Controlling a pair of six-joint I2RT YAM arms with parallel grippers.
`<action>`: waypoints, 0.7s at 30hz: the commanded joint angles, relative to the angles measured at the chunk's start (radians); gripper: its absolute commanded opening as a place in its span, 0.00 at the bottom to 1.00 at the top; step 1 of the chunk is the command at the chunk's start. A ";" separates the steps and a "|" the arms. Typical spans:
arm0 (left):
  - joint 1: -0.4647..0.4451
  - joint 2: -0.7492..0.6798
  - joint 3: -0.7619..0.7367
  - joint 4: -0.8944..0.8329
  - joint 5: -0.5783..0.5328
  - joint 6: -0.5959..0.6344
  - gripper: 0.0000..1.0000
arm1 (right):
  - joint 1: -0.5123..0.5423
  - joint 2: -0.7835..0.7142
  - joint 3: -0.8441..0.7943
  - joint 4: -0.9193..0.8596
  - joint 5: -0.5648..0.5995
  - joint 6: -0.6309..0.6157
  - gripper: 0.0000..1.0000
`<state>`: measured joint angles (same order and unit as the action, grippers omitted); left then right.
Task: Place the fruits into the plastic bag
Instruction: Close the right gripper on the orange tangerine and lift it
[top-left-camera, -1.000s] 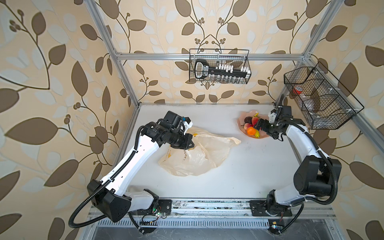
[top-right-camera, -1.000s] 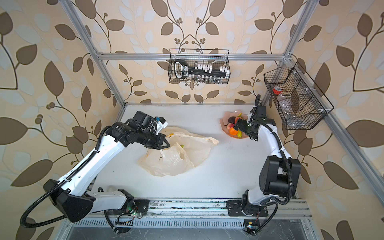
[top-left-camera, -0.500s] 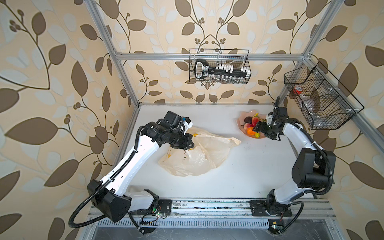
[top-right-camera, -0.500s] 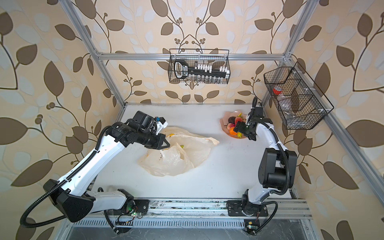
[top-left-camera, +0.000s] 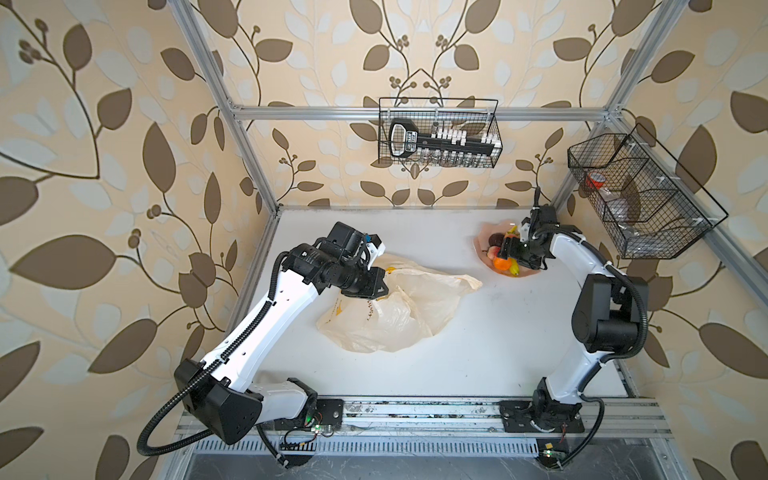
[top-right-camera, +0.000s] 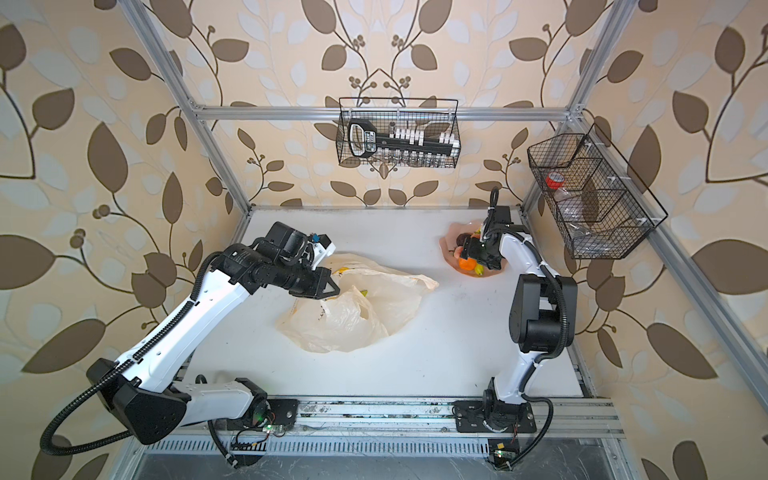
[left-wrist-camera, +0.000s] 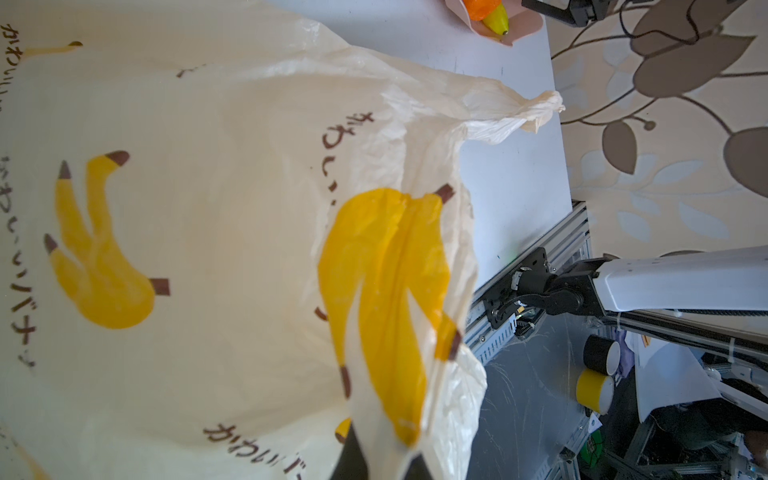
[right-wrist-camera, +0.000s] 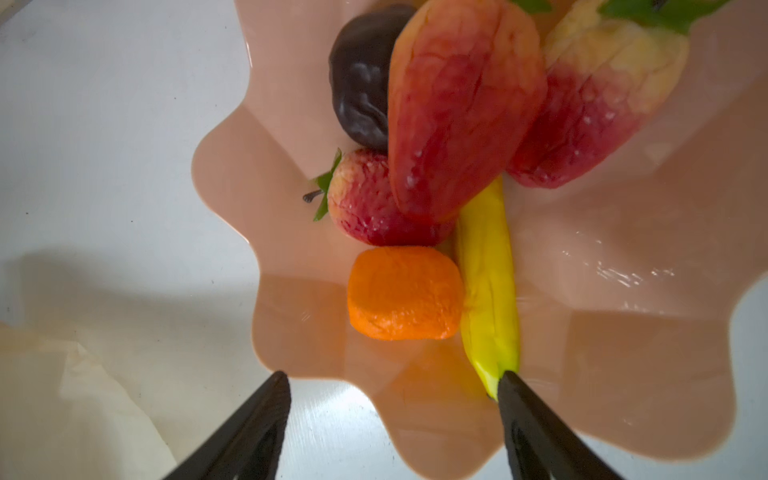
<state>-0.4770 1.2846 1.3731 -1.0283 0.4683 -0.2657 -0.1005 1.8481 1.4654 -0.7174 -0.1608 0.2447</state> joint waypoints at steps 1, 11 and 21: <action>0.000 -0.009 0.025 -0.016 0.009 -0.008 0.00 | 0.015 0.048 0.062 -0.043 0.050 -0.048 0.77; 0.000 -0.007 0.030 -0.019 0.003 -0.013 0.00 | 0.050 0.138 0.119 -0.068 0.116 -0.077 0.75; 0.000 -0.004 0.033 -0.021 0.001 -0.013 0.00 | 0.075 0.189 0.134 -0.061 0.168 -0.082 0.72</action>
<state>-0.4770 1.2846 1.3731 -1.0302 0.4652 -0.2691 -0.0334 2.0094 1.5620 -0.7609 -0.0284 0.1898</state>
